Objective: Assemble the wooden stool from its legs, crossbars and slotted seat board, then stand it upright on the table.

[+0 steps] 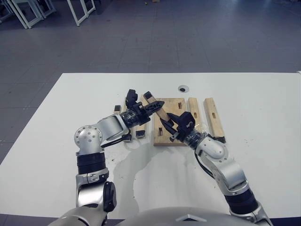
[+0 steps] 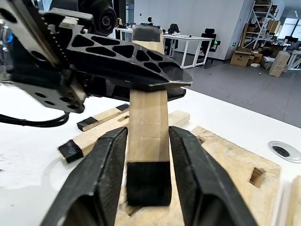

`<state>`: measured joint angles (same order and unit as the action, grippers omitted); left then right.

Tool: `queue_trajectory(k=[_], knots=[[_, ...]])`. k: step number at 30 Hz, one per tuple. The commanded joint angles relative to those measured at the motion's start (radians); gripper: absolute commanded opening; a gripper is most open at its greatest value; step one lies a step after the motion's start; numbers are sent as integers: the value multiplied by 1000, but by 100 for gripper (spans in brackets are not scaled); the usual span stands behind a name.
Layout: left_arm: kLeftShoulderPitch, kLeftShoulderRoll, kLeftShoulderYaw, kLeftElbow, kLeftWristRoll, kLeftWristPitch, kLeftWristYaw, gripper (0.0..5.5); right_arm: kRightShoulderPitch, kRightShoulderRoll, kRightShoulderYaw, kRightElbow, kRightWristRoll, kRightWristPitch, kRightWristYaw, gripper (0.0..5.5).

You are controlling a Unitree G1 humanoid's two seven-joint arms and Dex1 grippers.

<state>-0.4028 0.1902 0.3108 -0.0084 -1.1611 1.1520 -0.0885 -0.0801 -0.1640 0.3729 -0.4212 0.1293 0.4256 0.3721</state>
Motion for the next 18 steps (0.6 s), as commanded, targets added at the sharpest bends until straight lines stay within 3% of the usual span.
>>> queue_trajectory(k=[1,6,8,11,18], knots=[[12,-9,14,-13,48,-59,29,41,0,-5,-26,-41,43,38,19,243],[78,134,68,-153,289,-280,60,41,58,-53,-114,-103,52,83,-10,327],[100,191,13,-218,488,-419,90,41,117,-76,-116,-113,-8,97,-65,332],[97,165,-57,-237,643,-510,149,41,175,-79,-87,-137,-68,109,-119,332],[103,46,-120,-58,749,-595,141,41,169,-69,-56,-133,-105,122,-132,332]])
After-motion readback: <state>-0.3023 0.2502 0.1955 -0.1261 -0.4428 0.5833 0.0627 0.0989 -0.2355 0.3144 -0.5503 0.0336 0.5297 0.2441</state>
